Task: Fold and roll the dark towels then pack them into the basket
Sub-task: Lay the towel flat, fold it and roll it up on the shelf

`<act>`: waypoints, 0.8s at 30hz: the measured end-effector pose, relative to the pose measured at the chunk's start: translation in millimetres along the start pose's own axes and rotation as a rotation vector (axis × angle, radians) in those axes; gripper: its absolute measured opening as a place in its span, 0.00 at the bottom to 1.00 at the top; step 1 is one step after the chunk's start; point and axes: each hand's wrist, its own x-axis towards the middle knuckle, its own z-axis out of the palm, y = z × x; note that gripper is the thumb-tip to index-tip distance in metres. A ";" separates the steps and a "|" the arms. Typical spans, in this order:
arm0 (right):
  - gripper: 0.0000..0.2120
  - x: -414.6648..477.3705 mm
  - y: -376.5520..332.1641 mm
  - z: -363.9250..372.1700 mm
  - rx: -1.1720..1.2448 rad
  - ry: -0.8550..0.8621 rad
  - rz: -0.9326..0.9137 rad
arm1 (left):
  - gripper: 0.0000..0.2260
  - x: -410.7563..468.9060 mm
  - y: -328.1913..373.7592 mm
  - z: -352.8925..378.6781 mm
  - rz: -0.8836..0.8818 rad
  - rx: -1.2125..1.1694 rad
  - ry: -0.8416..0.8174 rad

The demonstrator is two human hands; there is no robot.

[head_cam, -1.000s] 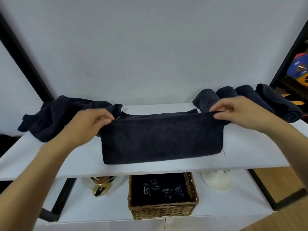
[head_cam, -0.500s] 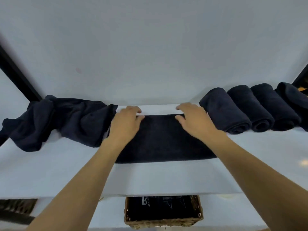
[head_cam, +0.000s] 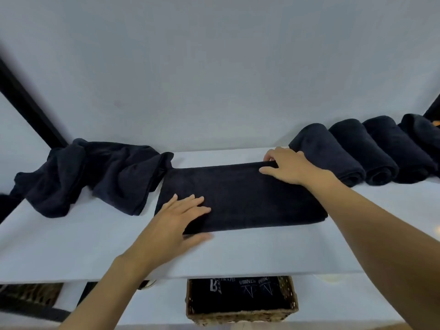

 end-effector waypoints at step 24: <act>0.20 -179.4 -69.6 18.0 0.864 -0.106 0.225 | 0.18 133.4 -53.4 17.4 -0.476 0.140 0.027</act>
